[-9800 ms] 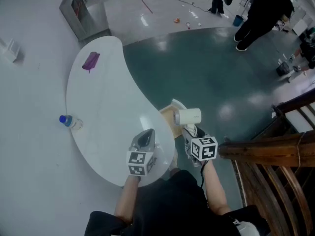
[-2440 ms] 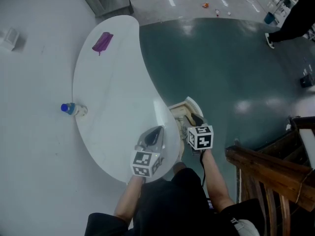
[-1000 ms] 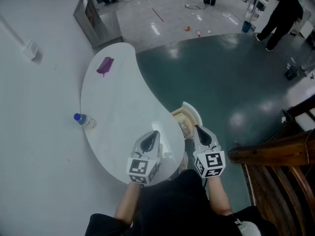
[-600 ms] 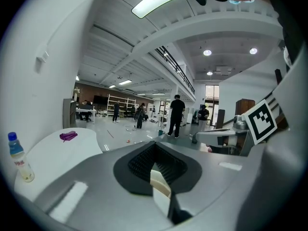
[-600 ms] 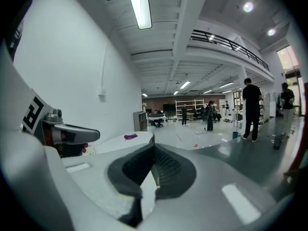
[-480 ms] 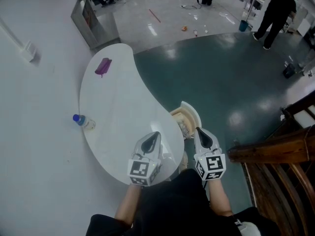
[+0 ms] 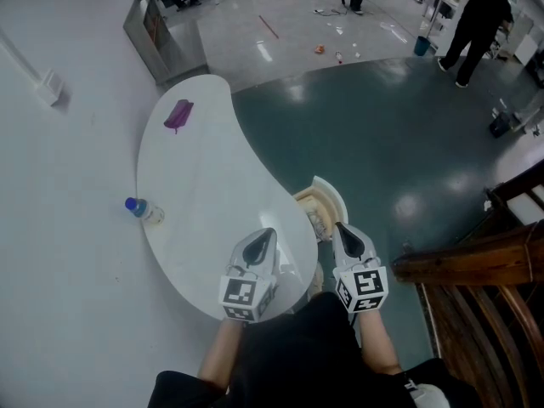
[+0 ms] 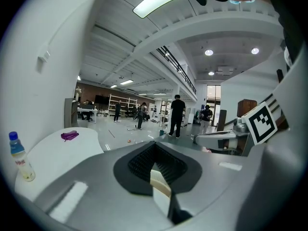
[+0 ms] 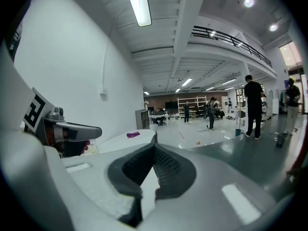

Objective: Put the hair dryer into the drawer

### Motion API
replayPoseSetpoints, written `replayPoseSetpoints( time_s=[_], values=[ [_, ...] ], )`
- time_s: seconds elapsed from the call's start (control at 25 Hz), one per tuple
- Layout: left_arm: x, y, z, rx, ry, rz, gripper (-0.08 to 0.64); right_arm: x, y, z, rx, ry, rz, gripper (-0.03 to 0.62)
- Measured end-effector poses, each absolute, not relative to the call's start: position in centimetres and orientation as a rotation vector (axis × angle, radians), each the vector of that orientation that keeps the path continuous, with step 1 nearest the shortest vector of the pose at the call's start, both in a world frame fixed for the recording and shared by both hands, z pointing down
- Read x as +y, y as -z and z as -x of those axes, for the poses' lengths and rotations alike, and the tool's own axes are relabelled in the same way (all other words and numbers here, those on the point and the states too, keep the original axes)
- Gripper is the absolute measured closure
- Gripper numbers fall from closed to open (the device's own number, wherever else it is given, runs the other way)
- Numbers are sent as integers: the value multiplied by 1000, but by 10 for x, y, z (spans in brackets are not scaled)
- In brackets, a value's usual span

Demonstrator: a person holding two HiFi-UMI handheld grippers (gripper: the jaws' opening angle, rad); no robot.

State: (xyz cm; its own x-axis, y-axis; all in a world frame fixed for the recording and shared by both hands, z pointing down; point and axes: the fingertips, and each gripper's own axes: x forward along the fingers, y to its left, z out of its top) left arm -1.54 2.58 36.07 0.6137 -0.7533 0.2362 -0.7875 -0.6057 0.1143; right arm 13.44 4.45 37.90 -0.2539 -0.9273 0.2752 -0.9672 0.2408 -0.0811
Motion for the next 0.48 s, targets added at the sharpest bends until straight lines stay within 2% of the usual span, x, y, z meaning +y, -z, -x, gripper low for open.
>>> replayPoseSetpoints(
  time_s=[0.48],
  values=[
    [20, -365, 15, -1262, -247, -2624, 552, 39, -382, -133, -2337, -364, -1799, 589]
  ],
)
